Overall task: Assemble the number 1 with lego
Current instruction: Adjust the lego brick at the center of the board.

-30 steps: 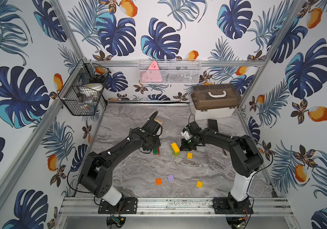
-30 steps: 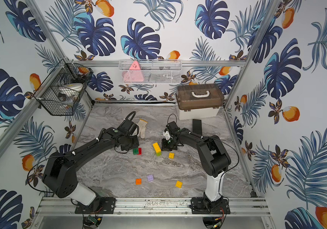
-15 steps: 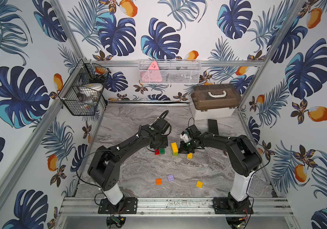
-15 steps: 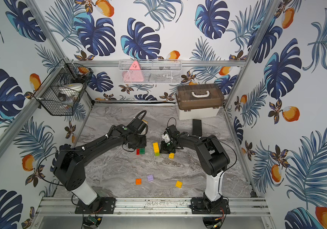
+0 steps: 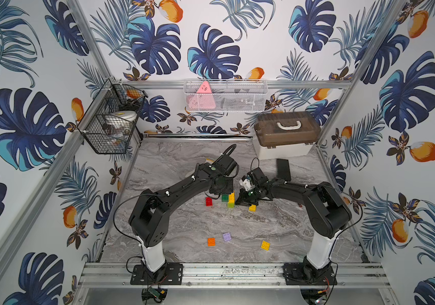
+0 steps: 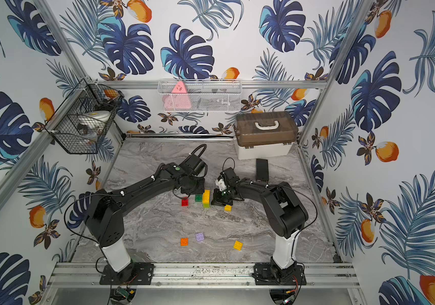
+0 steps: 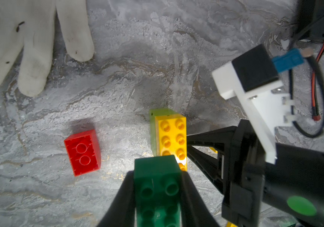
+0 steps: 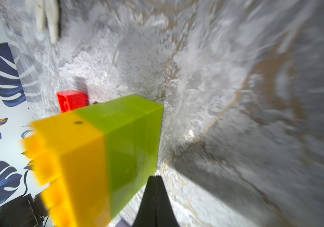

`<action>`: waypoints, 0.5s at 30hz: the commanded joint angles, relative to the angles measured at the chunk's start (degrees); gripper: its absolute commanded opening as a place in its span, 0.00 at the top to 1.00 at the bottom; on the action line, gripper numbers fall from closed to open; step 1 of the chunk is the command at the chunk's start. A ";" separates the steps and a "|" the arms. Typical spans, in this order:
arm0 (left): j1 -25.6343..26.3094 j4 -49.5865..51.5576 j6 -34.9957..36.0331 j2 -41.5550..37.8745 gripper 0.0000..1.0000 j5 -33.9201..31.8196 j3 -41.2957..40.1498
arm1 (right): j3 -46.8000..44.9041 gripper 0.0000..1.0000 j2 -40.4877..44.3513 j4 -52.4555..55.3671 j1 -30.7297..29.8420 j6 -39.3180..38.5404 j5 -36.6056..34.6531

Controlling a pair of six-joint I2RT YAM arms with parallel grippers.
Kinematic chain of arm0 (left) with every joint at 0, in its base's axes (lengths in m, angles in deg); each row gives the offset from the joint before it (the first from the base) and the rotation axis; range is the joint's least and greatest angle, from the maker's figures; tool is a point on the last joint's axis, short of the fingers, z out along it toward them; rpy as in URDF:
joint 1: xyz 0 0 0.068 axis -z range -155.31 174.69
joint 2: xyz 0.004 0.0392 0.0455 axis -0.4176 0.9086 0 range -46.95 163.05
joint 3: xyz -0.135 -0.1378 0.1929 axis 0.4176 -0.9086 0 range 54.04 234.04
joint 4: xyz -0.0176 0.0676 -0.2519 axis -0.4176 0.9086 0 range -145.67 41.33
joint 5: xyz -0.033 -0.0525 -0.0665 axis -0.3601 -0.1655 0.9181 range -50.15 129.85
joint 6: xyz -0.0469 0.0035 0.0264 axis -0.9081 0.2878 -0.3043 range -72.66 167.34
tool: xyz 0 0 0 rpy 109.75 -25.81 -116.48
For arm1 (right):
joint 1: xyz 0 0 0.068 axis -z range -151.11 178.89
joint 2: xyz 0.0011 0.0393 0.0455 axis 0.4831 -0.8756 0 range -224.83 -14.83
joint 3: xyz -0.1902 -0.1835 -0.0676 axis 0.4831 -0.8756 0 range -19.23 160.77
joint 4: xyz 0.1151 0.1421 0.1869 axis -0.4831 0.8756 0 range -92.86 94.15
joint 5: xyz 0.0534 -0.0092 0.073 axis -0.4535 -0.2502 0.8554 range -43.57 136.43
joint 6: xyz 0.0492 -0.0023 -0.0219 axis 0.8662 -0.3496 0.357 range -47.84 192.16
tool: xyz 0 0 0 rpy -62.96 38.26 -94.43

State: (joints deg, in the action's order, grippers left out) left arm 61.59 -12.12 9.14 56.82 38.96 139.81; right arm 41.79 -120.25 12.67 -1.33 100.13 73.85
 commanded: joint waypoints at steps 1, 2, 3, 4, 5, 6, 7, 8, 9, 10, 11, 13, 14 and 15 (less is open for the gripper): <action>0.53 2.21 3.64 2.19 0.87 -1.25 3.00 | -1.38 0.99 3.39 2.97 1.74 0.29 -3.37; 0.61 3.26 4.10 3.11 0.87 -1.83 4.10 | -1.94 0.99 4.61 3.55 2.29 0.14 -3.75; 0.65 4.18 4.42 3.86 0.87 -2.18 5.00 | -2.49 0.99 5.85 4.05 3.00 -0.08 -4.01; 0.63 4.81 4.49 4.51 0.87 -2.34 5.74 | -2.86 0.99 6.82 4.51 3.48 -0.18 -4.23; 0.63 5.20 4.49 5.19 0.87 -2.37 6.43 | -3.29 0.99 7.84 4.93 4.11 -0.36 -4.39; 0.65 5.23 4.37 5.59 0.87 -2.12 6.77 | -3.63 0.99 8.80 5.23 4.54 -0.58 -4.44; 0.70 5.11 4.04 6.06 0.87 -1.80 7.07 | -3.79 0.99 9.59 5.70 4.96 -0.73 -4.69; 0.62 4.89 3.77 6.43 0.87 -1.54 7.19 | -3.95 0.99 10.19 6.04 5.25 -0.89 -4.81; 0.63 4.66 3.38 6.77 0.87 -1.18 7.39 | -3.97 0.99 10.68 6.38 5.55 -1.11 -4.92; 0.62 4.51 3.11 7.12 0.87 -0.76 7.48 | -3.96 0.99 11.14 6.68 5.75 -1.28 -4.98; 0.69 4.16 2.75 7.35 0.87 -0.26 7.53 | -4.04 0.98 11.42 6.87 5.87 -1.42 -4.96; 0.62 3.42 2.09 7.68 0.87 0.72 7.35 | -4.06 0.98 11.94 7.06 6.34 -1.52 -4.81; 0.62 2.79 1.69 7.77 0.87 0.88 7.14 | -4.15 0.98 11.97 7.13 6.48 -1.61 -4.75; 0.62 2.35 1.33 7.82 0.87 1.04 7.05 | -4.13 0.98 11.94 7.23 6.60 -1.78 -4.58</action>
State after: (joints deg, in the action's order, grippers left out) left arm 62.20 -8.95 11.94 64.44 38.90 146.79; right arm 37.79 -108.71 17.92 5.03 99.34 69.55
